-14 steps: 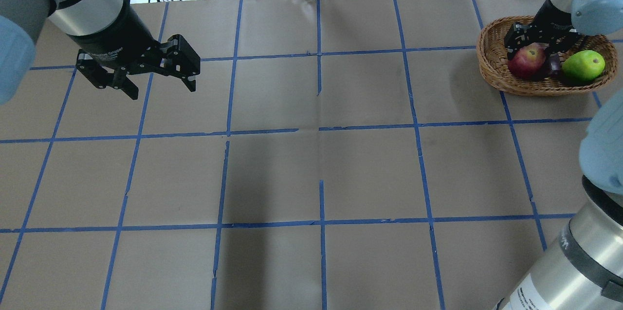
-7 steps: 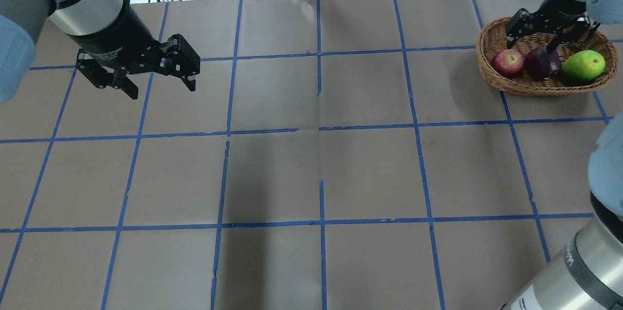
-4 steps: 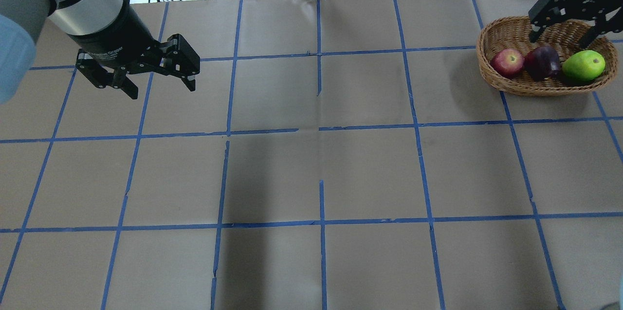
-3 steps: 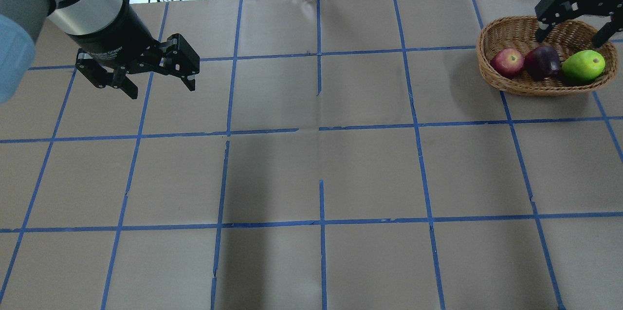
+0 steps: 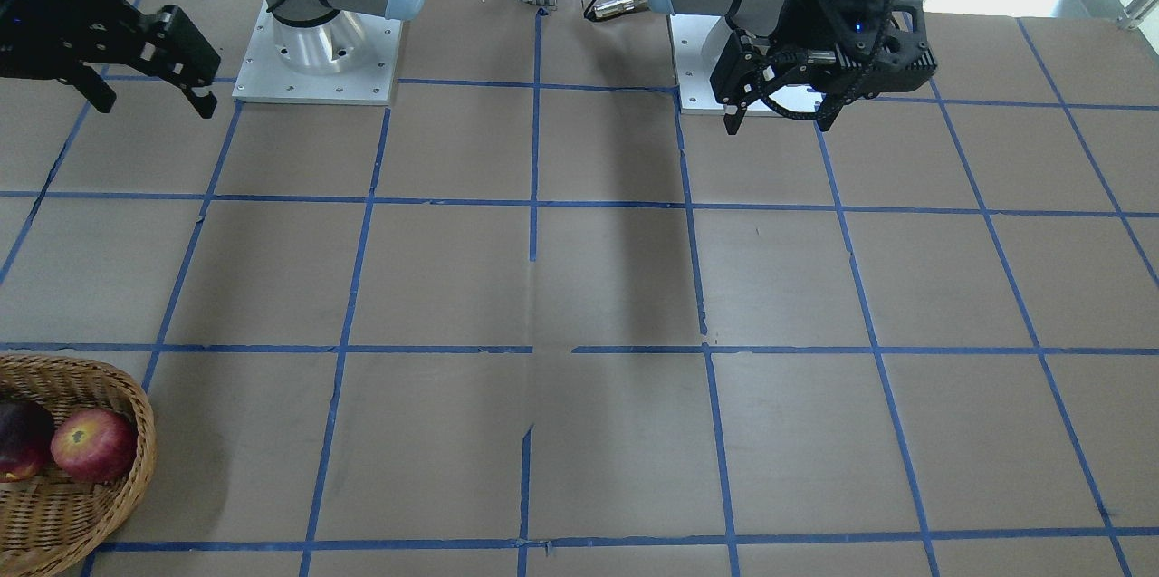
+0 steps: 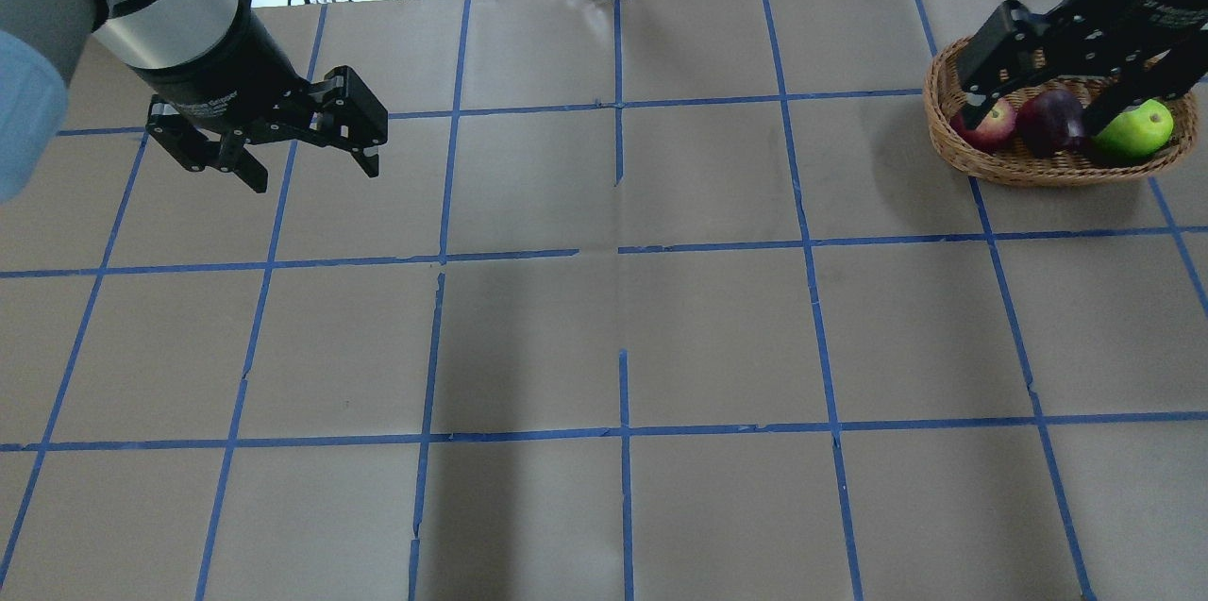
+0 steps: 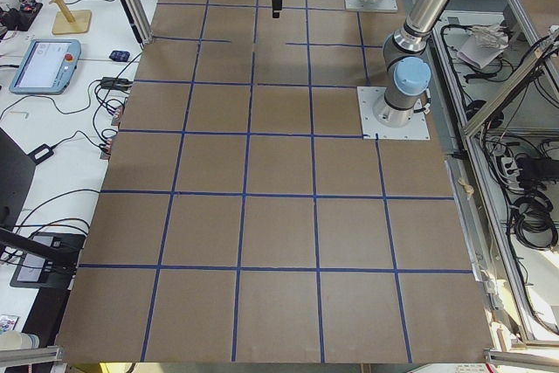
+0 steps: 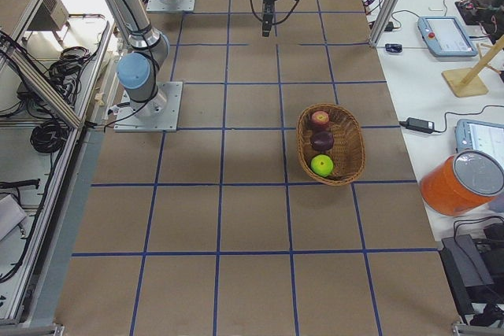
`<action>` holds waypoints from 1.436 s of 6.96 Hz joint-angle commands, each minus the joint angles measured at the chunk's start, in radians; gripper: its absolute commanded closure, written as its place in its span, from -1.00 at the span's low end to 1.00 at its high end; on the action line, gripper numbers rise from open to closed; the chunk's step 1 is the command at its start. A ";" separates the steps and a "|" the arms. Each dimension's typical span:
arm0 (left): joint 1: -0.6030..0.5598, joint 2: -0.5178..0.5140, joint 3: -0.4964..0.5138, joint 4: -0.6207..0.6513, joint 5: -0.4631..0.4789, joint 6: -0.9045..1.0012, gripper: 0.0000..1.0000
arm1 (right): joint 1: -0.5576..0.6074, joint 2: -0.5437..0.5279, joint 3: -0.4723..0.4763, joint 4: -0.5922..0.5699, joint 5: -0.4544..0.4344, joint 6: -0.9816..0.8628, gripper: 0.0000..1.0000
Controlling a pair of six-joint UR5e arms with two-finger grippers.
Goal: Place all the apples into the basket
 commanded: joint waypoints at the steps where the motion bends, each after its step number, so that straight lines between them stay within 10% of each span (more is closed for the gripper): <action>1: 0.000 0.000 0.000 0.000 0.000 0.000 -1.00 | 0.084 -0.005 0.060 -0.091 -0.007 0.120 -1.00; 10: 0.000 0.000 0.000 0.000 0.000 0.000 -1.00 | 0.175 -0.012 0.094 -0.064 -0.069 0.184 -1.00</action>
